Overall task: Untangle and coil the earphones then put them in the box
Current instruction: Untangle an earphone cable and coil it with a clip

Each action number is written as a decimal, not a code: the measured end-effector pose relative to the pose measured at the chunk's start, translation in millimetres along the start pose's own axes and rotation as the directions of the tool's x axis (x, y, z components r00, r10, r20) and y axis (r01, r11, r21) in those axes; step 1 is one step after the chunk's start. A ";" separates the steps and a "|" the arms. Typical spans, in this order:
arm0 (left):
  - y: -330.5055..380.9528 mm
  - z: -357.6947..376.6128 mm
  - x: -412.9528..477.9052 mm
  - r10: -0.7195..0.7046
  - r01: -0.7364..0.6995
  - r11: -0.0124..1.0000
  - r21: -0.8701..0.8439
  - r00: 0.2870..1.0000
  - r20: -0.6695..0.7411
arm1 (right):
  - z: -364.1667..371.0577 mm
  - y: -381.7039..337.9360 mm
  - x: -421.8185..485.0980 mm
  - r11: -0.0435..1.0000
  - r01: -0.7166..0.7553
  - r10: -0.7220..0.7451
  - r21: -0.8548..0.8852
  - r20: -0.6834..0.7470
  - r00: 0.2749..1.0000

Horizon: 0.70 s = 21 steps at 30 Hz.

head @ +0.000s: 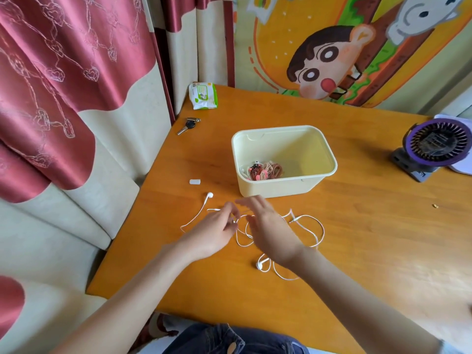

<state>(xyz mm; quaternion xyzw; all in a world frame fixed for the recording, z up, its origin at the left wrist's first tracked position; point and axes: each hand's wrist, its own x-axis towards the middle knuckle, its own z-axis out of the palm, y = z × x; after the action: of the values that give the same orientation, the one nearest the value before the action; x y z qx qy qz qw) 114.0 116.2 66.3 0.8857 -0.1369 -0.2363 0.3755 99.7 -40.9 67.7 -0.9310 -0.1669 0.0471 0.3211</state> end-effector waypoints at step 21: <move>7.9 -20.4 1.2 -0.077 -0.019 0.824 -0.567 0.986 -0.145 | 7.4 84.3 -19.0 0.768 -0.640 0.637 -0.036 0.149 0.756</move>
<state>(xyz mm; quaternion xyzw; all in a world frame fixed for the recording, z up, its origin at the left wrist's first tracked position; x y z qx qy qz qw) 125.2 122.6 84.0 0.7526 -0.0160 -0.1993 0.6275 104.1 -105.2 9.7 -0.9229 0.1366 0.2260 0.2803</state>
